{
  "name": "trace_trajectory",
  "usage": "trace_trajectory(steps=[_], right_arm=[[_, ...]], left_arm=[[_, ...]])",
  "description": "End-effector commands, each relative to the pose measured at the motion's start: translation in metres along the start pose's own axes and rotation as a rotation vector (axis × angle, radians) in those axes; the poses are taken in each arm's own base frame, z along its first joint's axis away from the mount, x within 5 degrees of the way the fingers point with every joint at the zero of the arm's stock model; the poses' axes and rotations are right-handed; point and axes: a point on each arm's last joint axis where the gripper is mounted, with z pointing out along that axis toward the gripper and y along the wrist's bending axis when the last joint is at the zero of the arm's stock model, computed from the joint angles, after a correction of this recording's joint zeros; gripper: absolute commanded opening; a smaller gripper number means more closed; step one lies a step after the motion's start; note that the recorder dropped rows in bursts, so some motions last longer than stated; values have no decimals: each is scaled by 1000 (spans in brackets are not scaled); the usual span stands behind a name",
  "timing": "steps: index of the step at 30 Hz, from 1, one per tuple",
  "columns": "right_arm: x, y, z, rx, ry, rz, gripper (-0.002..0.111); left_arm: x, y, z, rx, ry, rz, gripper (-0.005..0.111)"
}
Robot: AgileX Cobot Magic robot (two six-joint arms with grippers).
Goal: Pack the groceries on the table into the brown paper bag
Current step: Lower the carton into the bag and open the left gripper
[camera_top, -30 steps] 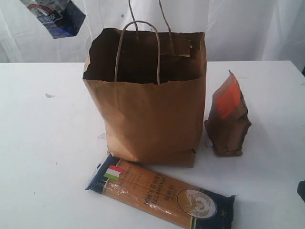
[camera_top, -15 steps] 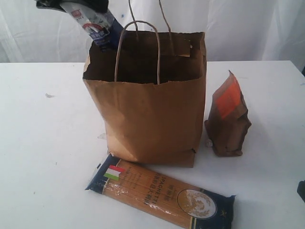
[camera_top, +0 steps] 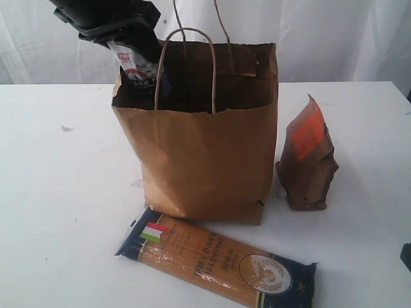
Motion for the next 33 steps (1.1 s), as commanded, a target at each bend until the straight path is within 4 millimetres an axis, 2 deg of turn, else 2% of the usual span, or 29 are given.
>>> trace_trajectory(steps=[1, 5, 12, 21, 23, 25, 27, 30, 31, 33], right_arm=[[0, 0, 0, 5, -12, -9, 0], [0, 0, 0, 5, -12, -9, 0], [0, 0, 0, 5, -12, -9, 0], [0, 0, 0, 5, -12, -9, 0], [0, 0, 0, 5, -12, -9, 0], [0, 0, 0, 5, -12, -9, 0], [0, 0, 0, 5, -12, 4, 0], [0, 0, 0, 5, -12, 9, 0], [0, 0, 0, 5, -12, 9, 0], [0, 0, 0, 5, -12, 9, 0]], left_arm=[[-1, -2, 10, 19, 31, -7, 0], [0, 1, 23, 27, 59, -18, 0], [2, -8, 47, 9, 115, 39, 0], [7, -9, 52, -63, 178, 96, 2], [8, -9, 52, -60, 185, 94, 13], [8, -10, 52, -54, 185, 87, 31], [8, -10, 52, -54, 185, 85, 57], [8, -11, 52, -45, 184, 80, 89], [8, -11, 52, -42, 183, 78, 95], [8, -11, 51, -40, 180, 78, 98]])
